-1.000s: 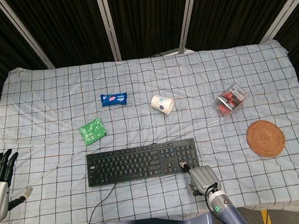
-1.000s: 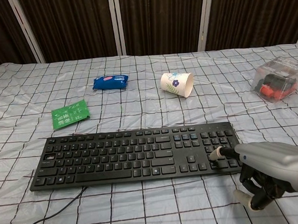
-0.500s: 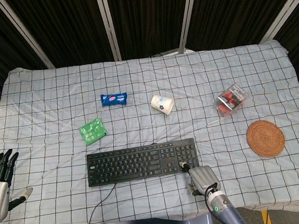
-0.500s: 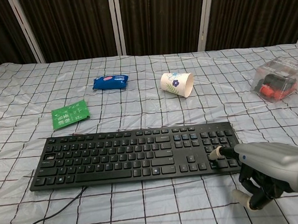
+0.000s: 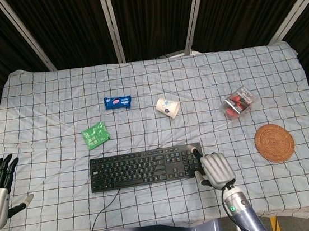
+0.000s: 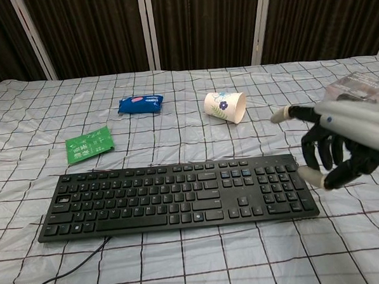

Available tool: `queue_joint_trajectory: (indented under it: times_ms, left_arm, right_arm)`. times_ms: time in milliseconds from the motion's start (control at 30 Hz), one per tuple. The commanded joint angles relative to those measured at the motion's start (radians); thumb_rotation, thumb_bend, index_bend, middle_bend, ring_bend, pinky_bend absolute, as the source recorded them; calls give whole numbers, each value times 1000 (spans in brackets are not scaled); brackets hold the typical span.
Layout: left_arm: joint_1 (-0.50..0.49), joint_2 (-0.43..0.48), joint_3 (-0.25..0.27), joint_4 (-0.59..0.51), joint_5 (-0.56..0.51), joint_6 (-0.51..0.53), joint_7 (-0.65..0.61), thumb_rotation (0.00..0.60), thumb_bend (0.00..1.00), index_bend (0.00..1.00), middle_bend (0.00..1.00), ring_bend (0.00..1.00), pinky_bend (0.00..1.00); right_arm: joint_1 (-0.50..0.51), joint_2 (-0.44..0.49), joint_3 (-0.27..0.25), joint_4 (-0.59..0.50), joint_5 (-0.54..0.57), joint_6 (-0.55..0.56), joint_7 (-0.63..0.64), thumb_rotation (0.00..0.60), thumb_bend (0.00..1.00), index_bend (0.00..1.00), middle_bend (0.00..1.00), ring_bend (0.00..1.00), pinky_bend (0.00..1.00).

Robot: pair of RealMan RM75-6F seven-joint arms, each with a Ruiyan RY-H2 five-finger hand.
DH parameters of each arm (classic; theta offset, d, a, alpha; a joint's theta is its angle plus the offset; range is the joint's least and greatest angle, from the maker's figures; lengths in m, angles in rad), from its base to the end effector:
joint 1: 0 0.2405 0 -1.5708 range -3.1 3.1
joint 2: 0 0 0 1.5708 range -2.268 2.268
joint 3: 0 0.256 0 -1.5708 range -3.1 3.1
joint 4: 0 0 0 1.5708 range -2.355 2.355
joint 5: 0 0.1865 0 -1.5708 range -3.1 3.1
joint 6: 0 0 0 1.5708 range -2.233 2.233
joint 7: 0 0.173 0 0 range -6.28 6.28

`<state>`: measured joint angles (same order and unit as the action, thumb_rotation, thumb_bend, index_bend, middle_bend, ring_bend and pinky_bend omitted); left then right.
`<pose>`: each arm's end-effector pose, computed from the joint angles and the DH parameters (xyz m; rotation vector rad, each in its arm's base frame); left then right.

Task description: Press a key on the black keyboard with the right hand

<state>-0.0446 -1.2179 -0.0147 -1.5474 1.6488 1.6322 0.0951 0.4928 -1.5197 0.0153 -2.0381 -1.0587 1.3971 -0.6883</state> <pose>-0.2834 0.1875 0.1628 -1.4329 -0.7408 -0.9804 -0.1434 -0.2496 0.0242 1.6802 -1.1345 0.8961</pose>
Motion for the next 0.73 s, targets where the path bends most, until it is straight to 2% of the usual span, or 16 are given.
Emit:
queue_joint_trajectory:
  times_ms: [33,100,200,333,500,733]
  left_arm:
    - [0,-1,2,-2,5,1,2,600,80,0,0,0,0]
    - [-1,-2,3,-3,10,2,5,600,81,0,0,0,0]
    - [0,-2,5,-4,14,3,9,600,81,0,0,0,0]
    - [0,-2,12,-5,24,3,18,600,79,0,0,0,0]
    - [0,-1,17,-5,32,2,25,600,74,0,0,0,0]
    - [-1,-4,23,-2,49,3,35,600,72,0,0,0,0]
  right_arm:
    - [-90,165,-82,-16,-209,84,149,600,293,76,276,190,220]
    - [-134,245,-134,4,-284,117,213,600,191,58,113,32,70]
    - [-188,311,-169,52,-344,169,288,600,130,12,10,0,9]
    - [-259,362,-179,129,-391,251,363,600,109,0,0,0,0]
    - [-344,390,-166,242,-432,358,451,600,103,0,0,0,0]
    - [-383,375,-135,329,-417,345,530,600,103,0,0,0,0]
